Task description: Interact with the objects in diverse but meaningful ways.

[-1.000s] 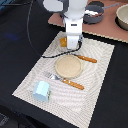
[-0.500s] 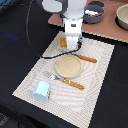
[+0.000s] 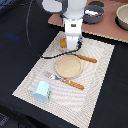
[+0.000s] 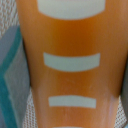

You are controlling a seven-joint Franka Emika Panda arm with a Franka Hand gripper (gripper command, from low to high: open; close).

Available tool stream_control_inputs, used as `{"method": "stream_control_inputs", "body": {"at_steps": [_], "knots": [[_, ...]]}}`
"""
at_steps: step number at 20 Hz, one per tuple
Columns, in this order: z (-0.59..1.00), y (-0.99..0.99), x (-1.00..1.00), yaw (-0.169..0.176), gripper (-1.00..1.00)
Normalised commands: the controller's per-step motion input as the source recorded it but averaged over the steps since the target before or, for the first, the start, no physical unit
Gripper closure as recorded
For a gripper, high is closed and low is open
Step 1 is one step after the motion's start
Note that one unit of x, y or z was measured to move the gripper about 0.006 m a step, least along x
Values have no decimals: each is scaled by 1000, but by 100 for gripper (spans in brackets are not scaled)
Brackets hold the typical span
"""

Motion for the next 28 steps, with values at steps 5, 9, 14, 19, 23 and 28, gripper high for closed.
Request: {"method": "stream_control_inputs", "body": {"at_steps": [5,9,14,19,23,28], "knots": [[986,256,-73,54,100],[896,-244,459,-1,100],[573,-582,723,-20,100],[426,-686,791,-34,100],[372,-715,791,-43,100],[354,-752,770,-45,100]]}}
